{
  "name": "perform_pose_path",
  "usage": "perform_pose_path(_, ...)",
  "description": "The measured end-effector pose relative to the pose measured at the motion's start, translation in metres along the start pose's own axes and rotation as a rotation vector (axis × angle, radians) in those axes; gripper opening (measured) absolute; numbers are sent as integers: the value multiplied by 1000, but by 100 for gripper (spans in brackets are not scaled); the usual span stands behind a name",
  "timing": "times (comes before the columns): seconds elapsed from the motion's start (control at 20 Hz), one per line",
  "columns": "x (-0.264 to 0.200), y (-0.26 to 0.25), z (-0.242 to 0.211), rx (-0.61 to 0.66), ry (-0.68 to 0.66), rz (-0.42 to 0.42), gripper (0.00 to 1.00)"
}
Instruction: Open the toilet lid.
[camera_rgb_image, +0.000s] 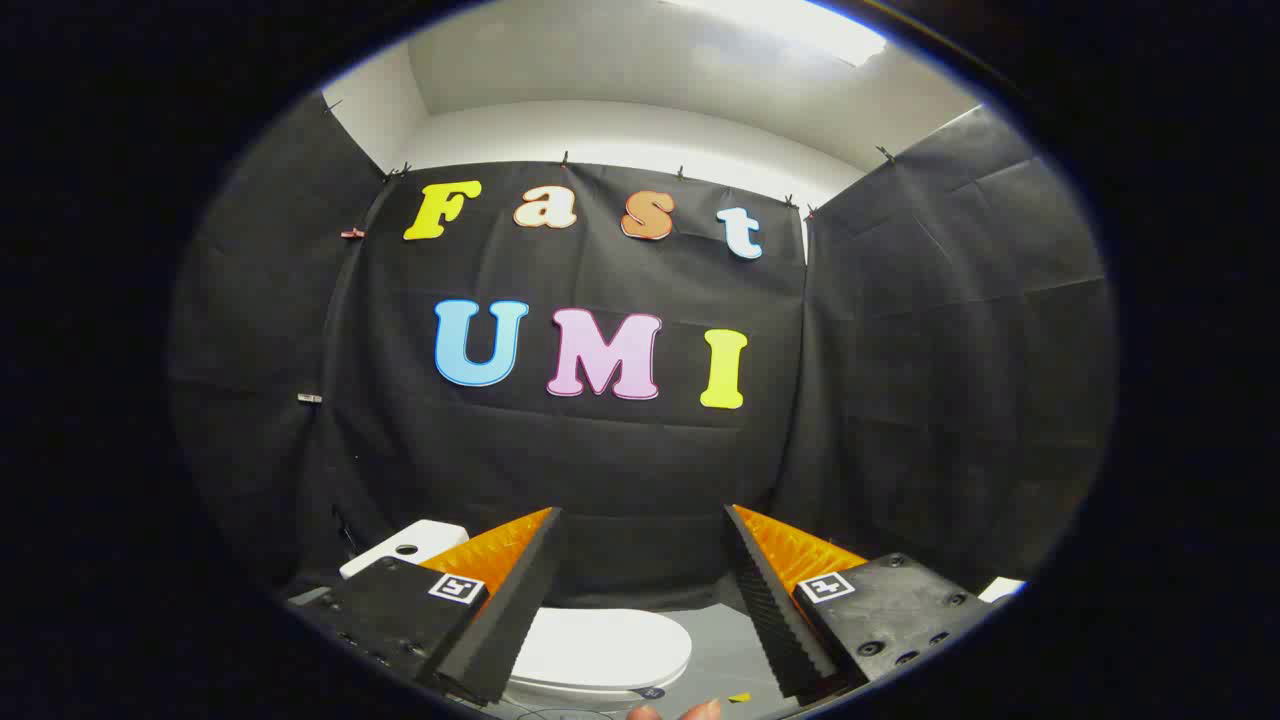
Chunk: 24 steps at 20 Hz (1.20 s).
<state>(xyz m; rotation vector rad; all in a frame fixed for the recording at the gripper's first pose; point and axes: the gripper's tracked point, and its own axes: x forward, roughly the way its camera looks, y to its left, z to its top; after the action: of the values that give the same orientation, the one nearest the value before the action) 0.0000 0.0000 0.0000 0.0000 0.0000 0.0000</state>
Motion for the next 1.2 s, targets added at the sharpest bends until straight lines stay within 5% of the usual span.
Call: perform_pose_path(1.2, 5, -8, -2, -10, -10, 6, 98)
